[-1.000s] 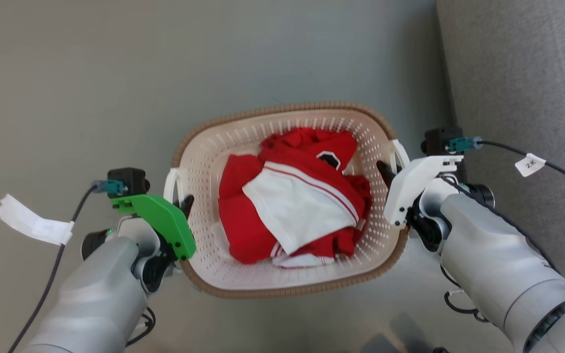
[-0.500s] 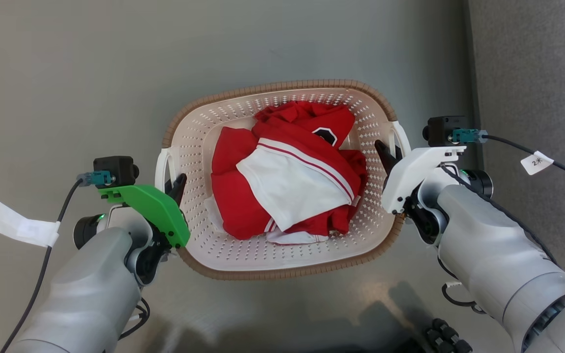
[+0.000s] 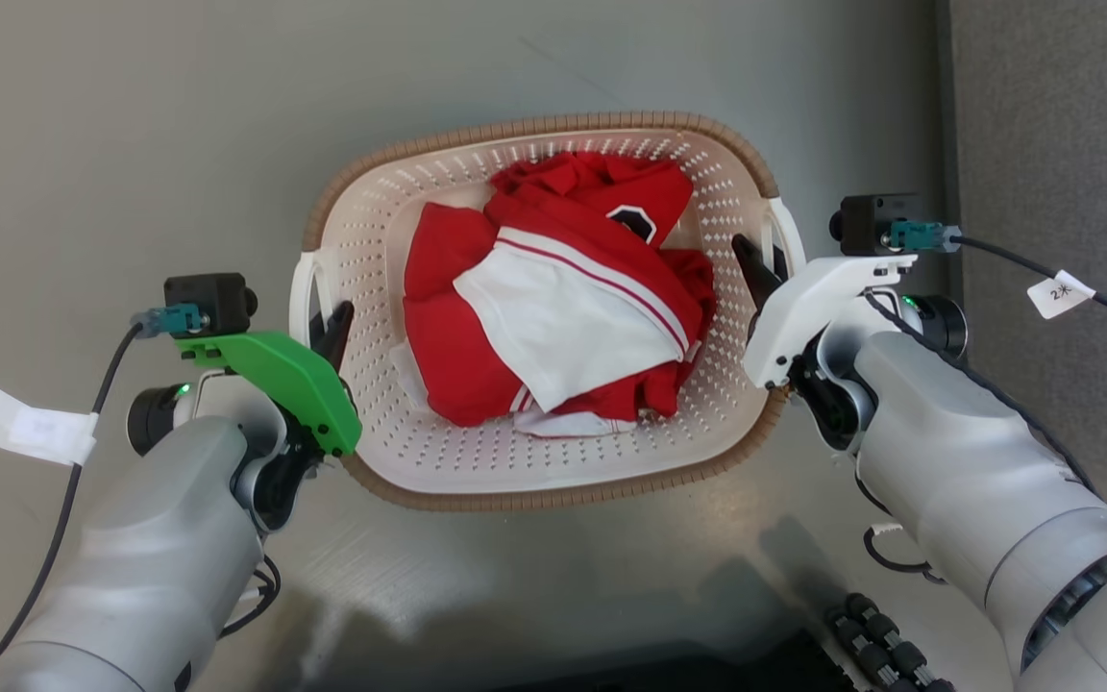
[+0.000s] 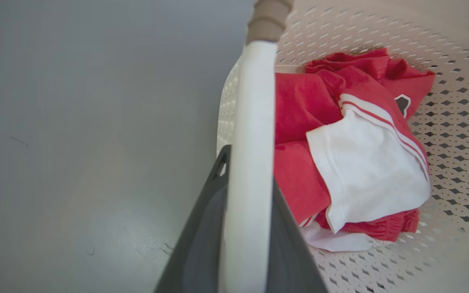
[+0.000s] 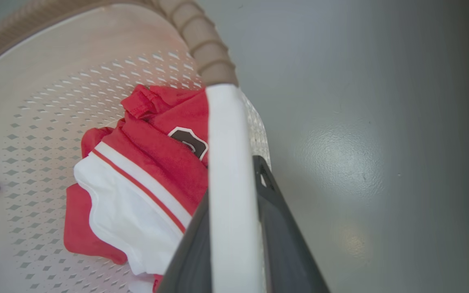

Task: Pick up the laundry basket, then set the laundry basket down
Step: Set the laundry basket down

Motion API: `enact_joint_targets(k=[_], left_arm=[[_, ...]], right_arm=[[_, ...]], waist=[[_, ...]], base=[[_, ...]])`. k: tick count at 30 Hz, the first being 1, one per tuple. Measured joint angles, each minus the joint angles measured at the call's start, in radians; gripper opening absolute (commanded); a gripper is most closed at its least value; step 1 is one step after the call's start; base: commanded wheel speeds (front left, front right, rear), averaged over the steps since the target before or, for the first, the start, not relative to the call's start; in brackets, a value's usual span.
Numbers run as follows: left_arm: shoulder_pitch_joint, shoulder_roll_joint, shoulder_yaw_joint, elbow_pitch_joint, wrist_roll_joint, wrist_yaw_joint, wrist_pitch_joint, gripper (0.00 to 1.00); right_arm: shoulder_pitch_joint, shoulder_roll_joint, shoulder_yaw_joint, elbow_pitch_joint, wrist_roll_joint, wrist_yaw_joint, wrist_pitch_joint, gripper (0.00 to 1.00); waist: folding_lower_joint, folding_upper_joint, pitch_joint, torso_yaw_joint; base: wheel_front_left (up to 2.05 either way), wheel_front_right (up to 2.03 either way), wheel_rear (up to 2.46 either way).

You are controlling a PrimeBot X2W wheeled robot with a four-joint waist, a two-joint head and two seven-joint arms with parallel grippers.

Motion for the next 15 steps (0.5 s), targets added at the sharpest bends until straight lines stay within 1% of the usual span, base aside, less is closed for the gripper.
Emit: enact_joint_targets(k=[15], left_arm=[[-0.053, 0.015, -0.013, -0.002, 0.001, 0.000, -0.033, 0.00]], right_arm=[[-0.040, -0.004, -0.001, -0.023, -0.007, -0.008, -0.021, 0.00]], waist=[[0.0000, 0.0000, 0.096, 0.010]], base=[[0.00, 0.00, 0.00]])
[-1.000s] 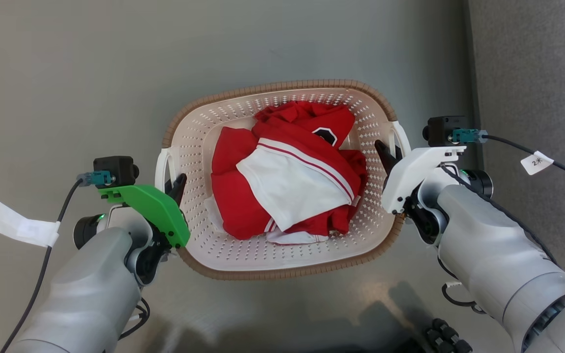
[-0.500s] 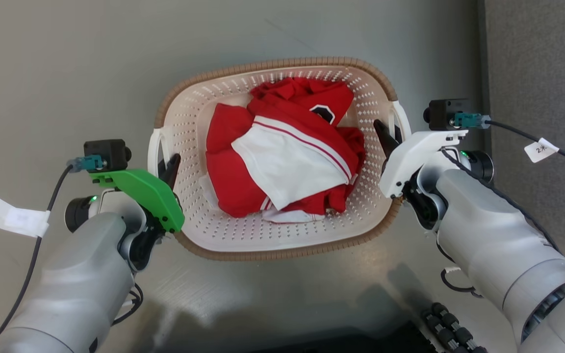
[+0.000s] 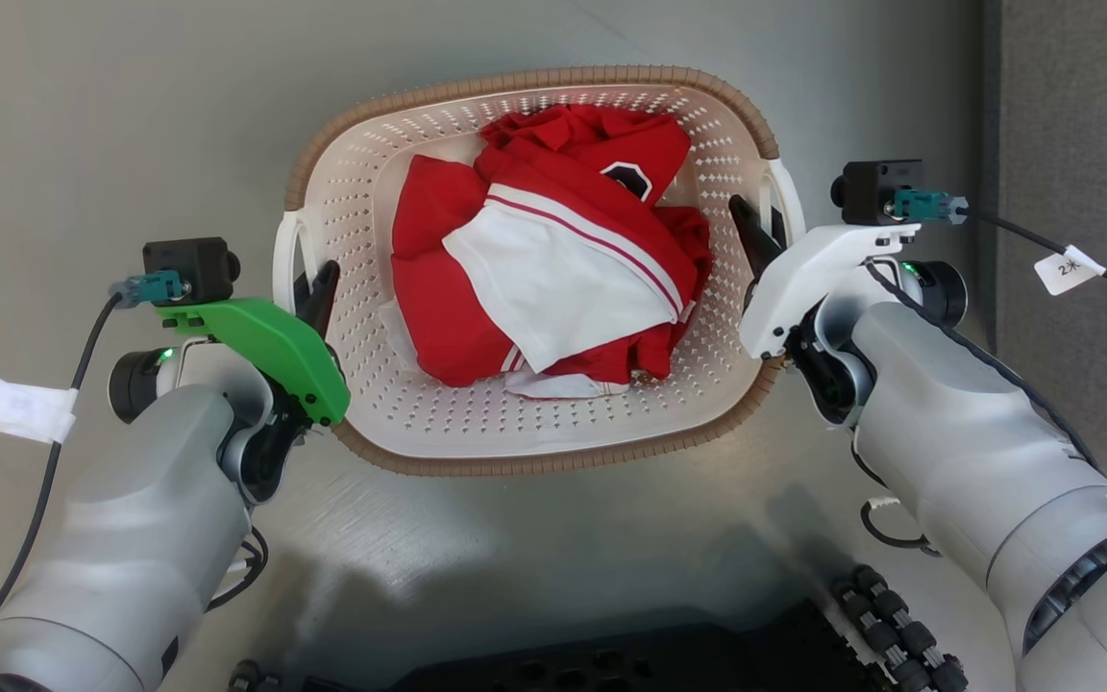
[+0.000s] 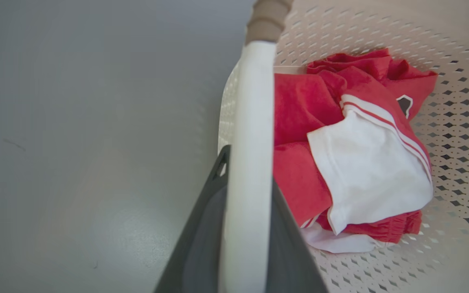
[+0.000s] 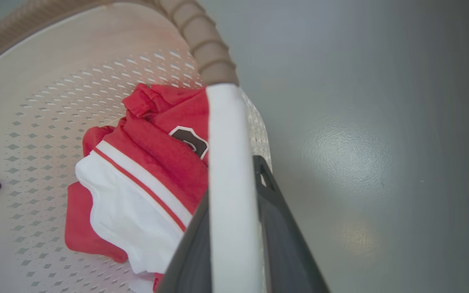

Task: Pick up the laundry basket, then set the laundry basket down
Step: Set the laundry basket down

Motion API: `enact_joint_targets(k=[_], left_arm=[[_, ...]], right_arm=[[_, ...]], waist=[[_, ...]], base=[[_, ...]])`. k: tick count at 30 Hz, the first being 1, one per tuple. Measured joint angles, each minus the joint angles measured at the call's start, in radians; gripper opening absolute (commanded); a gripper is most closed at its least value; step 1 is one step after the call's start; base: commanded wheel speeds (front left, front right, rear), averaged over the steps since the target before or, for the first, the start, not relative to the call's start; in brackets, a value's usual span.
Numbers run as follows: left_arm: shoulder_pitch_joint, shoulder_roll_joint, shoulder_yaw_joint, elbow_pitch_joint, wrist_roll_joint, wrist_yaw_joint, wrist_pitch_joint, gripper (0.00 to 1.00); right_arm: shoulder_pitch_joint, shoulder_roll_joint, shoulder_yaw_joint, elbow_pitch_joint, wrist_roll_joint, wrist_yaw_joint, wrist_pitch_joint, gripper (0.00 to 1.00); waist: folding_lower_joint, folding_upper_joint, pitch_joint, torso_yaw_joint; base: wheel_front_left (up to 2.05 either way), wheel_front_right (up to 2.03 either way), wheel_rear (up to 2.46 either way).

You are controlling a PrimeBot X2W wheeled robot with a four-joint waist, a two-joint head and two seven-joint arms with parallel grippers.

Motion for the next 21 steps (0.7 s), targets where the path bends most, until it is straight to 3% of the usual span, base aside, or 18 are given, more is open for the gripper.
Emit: enact_joint_targets(k=[21], left_arm=[[-0.007, 0.002, -0.024, 0.014, -0.002, 0.000, -0.018, 0.00]], right_arm=[[0.000, -0.005, 0.022, -0.019, 0.013, -0.001, -0.008, 0.00]], waist=[[-0.0001, 0.0000, 0.028, 0.017]], base=[[0.00, 0.00, 0.00]])
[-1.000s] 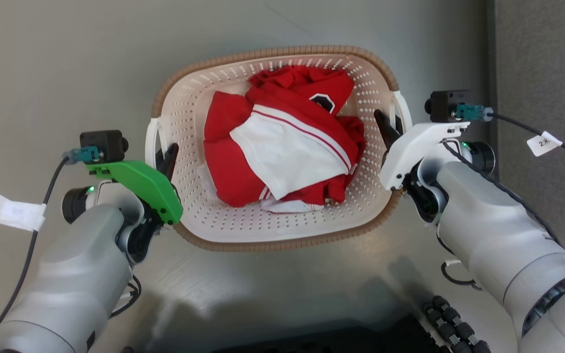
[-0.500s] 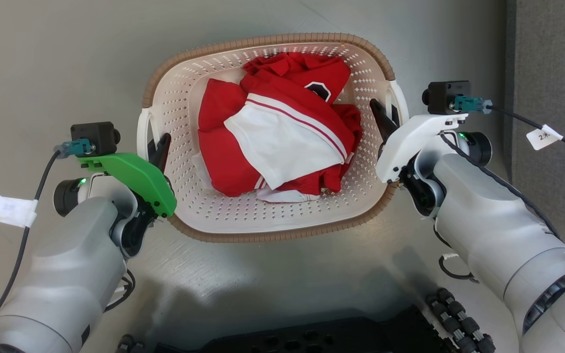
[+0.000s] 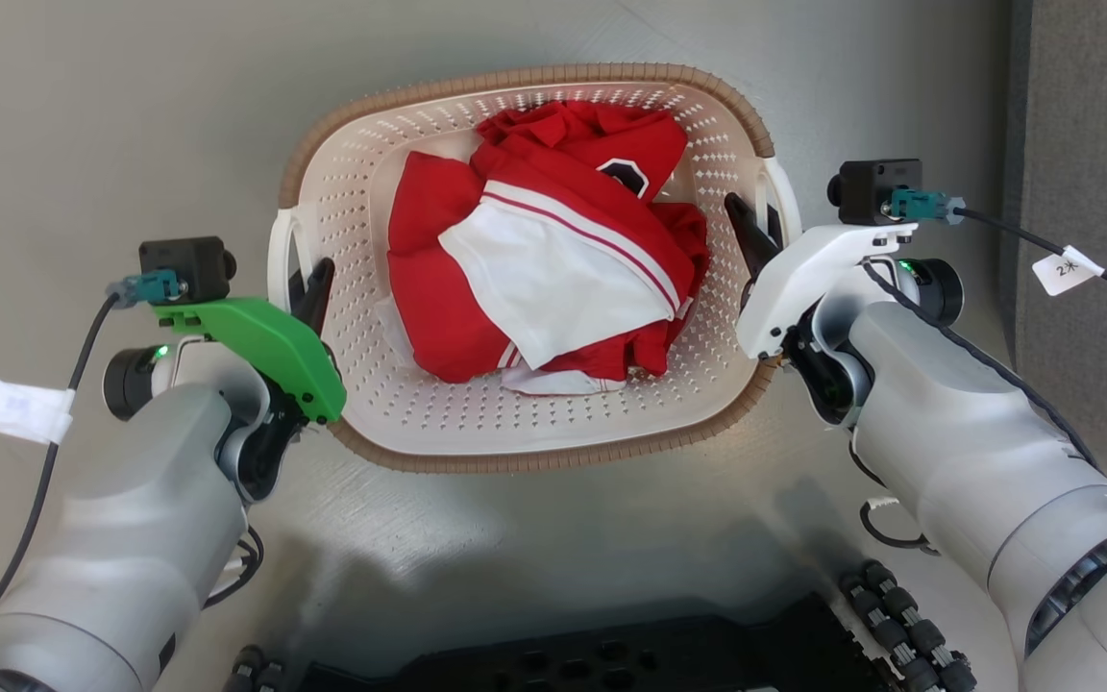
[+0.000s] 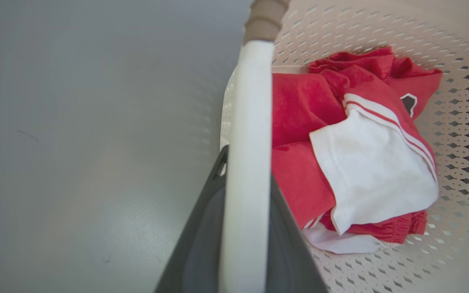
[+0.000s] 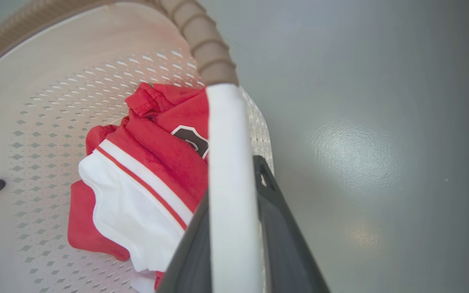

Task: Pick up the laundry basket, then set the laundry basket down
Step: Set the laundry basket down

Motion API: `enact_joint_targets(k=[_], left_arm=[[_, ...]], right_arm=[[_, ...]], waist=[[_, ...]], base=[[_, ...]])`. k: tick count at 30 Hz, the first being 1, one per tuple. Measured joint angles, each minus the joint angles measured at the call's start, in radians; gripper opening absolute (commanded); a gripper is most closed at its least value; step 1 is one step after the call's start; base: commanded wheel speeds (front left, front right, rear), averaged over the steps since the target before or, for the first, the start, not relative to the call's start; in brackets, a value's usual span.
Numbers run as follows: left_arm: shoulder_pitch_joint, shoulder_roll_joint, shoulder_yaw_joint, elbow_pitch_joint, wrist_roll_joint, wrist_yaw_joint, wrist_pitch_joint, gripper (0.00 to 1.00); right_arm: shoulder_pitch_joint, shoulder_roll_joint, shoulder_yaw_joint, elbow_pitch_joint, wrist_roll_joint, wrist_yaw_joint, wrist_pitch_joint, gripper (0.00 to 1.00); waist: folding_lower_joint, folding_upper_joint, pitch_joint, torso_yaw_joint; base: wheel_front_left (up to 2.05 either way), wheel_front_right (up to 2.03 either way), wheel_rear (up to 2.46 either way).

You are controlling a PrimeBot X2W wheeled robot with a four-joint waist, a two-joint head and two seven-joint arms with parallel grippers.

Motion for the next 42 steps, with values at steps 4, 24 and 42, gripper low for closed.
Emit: enact_joint_targets(k=[4, 24, 42], left_arm=[[-0.016, 0.001, -0.006, 0.000, 0.000, 0.000, -0.002, 0.00], [-0.042, 0.008, -0.024, 0.000, -0.002, 0.000, -0.018, 0.43], [-0.042, -0.007, -0.052, 0.012, -0.019, -0.003, -0.026, 1.00]], right_arm=[[-0.002, -0.001, -0.001, -0.002, 0.004, -0.009, 0.000, 0.00], [-0.026, -0.001, -0.011, -0.015, 0.005, -0.028, 0.000, 0.40], [-0.020, 0.017, 0.012, 0.008, 0.049, -0.044, 0.000, 1.00]], waist=[[0.0000, 0.0000, 0.006, 0.000], [0.0000, 0.0000, 0.038, 0.008], [0.0000, 0.0000, 0.013, 0.007]], base=[[0.00, 0.00, 0.00], [0.00, 0.00, 0.00], [0.00, 0.00, 0.00]])
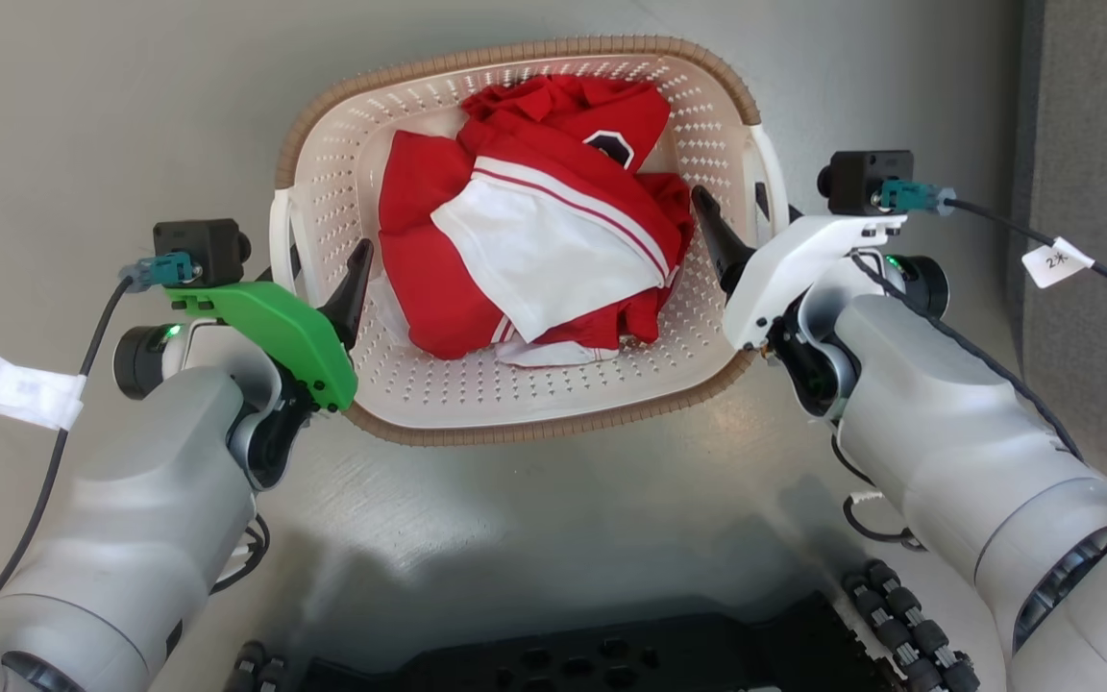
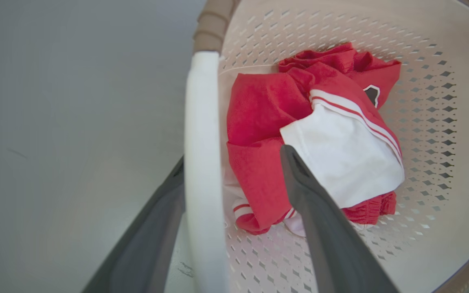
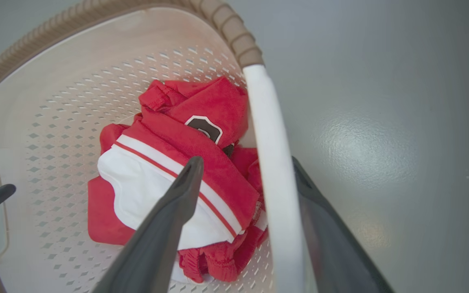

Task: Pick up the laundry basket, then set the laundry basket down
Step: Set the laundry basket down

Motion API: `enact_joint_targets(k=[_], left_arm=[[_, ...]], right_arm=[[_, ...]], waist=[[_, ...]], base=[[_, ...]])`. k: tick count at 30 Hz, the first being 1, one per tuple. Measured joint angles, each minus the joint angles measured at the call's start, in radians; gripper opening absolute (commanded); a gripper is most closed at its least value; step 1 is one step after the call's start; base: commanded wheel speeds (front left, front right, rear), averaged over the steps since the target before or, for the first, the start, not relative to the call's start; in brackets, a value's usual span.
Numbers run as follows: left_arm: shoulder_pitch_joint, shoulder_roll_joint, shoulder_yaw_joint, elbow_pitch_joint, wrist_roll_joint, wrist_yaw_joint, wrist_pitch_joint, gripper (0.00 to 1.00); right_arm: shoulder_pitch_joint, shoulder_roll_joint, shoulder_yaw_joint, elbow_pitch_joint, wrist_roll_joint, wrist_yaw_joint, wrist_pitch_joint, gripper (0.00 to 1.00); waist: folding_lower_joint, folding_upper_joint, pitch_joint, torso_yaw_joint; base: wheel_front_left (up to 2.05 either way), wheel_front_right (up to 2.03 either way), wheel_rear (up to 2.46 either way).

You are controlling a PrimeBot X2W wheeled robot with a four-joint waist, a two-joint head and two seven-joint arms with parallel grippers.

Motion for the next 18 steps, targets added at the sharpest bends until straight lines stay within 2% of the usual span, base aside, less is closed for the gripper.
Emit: enact_joint_targets(k=[10, 18], left_arm=[[0.012, 0.007, -0.012, 0.034, -0.002, 0.000, -0.002, 1.00], [0.068, 0.014, -0.011, 0.044, -0.030, 0.000, -0.009, 1.00]], right_arm=[[0.034, 0.001, 0.015, 0.013, 0.024, 0.000, 0.000, 1.00], [0.073, 0.002, 0.033, 0.026, 0.038, -0.011, 0.005, 1.00]], waist=[[0.0000, 0.0000, -0.062, -0.011], [0.0000, 0.0000, -0.157, -0.028]], base=[[0.00, 0.00, 0.00], [0.00, 0.00, 0.00]])
